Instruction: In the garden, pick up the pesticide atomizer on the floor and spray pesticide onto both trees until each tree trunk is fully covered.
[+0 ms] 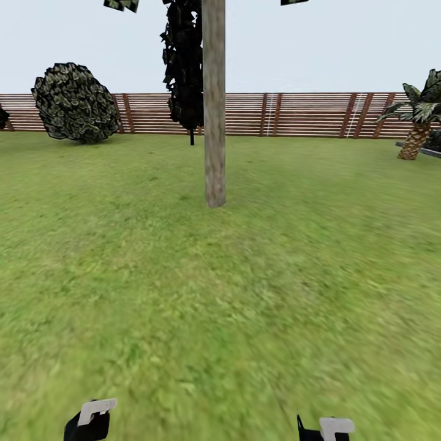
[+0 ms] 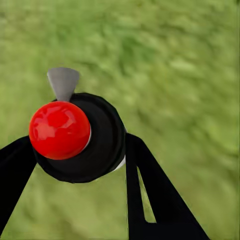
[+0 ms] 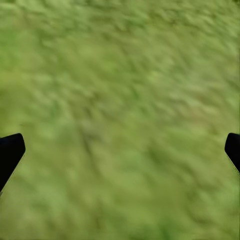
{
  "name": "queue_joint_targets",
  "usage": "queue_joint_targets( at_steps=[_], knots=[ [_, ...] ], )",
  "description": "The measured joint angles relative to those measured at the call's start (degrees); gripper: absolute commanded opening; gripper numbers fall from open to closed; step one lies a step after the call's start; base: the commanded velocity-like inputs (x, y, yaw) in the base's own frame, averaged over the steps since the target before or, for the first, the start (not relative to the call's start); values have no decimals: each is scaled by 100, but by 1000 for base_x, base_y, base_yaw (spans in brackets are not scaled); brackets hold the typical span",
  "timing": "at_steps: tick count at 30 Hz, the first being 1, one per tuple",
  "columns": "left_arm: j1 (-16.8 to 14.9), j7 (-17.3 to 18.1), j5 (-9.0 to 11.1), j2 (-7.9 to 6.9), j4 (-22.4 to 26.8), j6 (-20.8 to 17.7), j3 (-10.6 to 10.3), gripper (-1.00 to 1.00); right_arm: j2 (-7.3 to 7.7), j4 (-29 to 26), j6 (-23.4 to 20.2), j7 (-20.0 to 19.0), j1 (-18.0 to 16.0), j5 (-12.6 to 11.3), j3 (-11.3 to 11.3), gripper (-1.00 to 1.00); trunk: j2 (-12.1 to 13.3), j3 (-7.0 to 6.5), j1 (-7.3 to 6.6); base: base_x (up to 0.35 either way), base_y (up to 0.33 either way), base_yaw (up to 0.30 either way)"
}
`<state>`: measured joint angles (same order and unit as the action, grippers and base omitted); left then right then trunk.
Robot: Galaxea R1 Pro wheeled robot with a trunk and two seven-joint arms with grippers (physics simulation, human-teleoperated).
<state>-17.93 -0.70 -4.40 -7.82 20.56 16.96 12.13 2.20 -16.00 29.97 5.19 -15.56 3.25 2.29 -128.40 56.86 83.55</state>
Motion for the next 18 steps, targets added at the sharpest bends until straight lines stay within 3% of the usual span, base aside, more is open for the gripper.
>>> queue_joint_targets(
  at_steps=[9, 18],
  knots=[
    [0, 0, 0, 0, 0, 0, 0, -100, 0, 0, 0, 0, 0, 0, 0, 100, 0, 0, 0, 339, 0, 18],
    [0, 0, 0, 0, 0, 0, 0, -100, 0, 0, 0, 0, 0, 0, 3, 100, 0, 0, 0, 339, 0, 183]
  ],
)
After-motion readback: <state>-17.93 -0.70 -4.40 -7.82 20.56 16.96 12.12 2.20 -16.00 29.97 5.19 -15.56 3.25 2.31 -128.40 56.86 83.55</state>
